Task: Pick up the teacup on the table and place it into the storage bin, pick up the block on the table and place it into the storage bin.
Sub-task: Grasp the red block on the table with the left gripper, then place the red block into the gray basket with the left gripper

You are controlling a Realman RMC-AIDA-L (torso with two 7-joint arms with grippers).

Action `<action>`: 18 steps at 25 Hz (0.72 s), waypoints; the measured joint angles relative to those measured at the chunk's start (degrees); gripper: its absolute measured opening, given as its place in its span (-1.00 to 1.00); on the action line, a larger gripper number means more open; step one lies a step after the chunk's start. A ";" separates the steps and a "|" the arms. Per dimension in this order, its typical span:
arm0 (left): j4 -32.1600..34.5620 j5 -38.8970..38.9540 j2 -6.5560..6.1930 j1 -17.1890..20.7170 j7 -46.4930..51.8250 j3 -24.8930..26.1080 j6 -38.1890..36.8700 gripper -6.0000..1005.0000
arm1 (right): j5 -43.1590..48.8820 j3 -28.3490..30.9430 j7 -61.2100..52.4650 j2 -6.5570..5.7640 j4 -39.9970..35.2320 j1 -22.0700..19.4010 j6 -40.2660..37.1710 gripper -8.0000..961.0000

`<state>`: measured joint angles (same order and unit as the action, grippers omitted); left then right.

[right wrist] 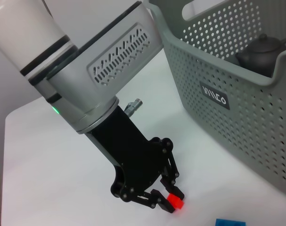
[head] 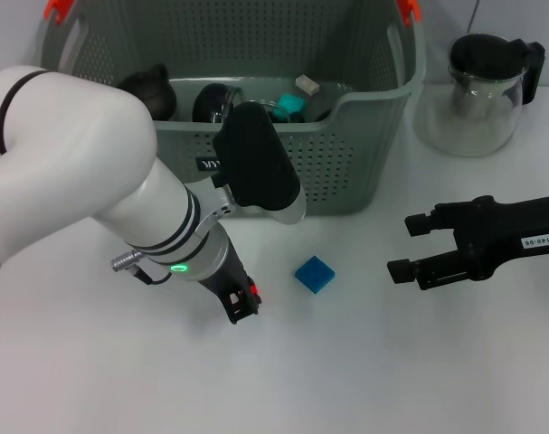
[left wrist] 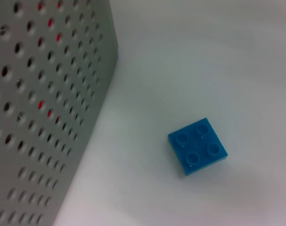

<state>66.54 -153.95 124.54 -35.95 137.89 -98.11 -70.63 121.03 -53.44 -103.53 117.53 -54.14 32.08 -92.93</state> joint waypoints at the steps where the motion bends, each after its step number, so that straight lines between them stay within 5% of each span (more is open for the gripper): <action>1: 0.09 -0.07 0.00 -0.03 0.01 -0.12 -0.12 -0.52 | 0.00 0.00 0.00 -0.04 0.00 0.00 -0.01 0.97; 3: 0.57 -0.22 0.00 -0.05 0.04 -0.29 -0.39 -0.69 | 0.00 0.00 0.00 -0.11 -0.03 0.03 -0.02 0.96; 11: 3.33 -0.29 -0.07 0.24 1.04 1.61 -1.59 -0.68 | 0.00 0.00 0.44 -0.18 -0.09 0.19 -0.08 0.97; 18: 9.91 10.40 -0.26 2.43 -1.06 13.03 -9.68 -0.68 | 0.00 0.38 0.63 -0.64 -0.04 -0.23 0.05 0.97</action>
<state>76.45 -143.55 124.29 -33.52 136.83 -85.09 -80.31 121.02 -53.06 -102.90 116.90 -54.18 31.85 -92.89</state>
